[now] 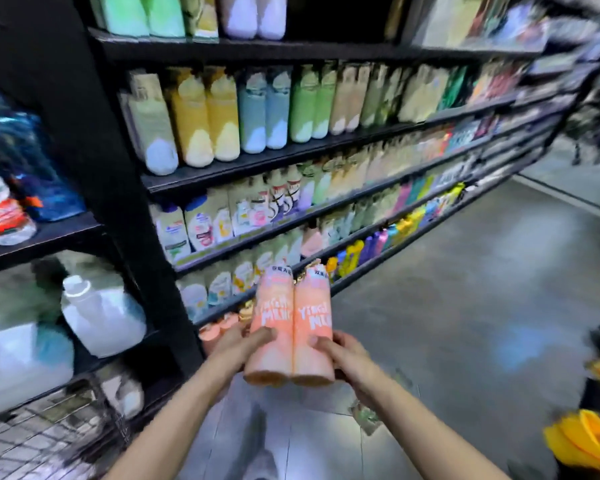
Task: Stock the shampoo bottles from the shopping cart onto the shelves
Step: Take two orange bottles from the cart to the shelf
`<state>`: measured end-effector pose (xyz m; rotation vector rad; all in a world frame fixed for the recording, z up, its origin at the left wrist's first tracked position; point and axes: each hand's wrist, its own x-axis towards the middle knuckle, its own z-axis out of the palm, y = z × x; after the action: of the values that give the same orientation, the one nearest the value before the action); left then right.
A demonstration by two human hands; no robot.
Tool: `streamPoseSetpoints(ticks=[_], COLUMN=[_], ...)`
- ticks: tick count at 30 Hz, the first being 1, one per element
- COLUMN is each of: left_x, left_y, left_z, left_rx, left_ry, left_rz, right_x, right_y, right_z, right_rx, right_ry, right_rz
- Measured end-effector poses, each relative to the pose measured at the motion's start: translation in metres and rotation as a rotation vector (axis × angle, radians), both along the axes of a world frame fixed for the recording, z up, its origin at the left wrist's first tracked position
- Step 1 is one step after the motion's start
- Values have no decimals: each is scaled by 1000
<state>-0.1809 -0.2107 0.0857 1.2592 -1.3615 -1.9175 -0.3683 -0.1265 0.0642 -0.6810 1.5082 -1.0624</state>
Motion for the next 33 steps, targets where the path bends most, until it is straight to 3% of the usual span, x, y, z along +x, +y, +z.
streamPoseSetpoints(ticks=[8,18,24,33], left_x=[-116,-223,-270,-322], left_y=[-81,-237,-306,-409], left_z=[31,121,191,278], left_rx=[-102,-310,-501,-766], left_ry=[9,163,227,101], left_rz=[-49,-29,54,306], right_x=[-108,-231,-281,-340], right_y=[-72,-252,-343,-472], right_z=[17,127,195,290], right_rx=[-62,-329,-516,-775], right_ry=[32,148,209,313], right_rz=[-49,42,53,213])
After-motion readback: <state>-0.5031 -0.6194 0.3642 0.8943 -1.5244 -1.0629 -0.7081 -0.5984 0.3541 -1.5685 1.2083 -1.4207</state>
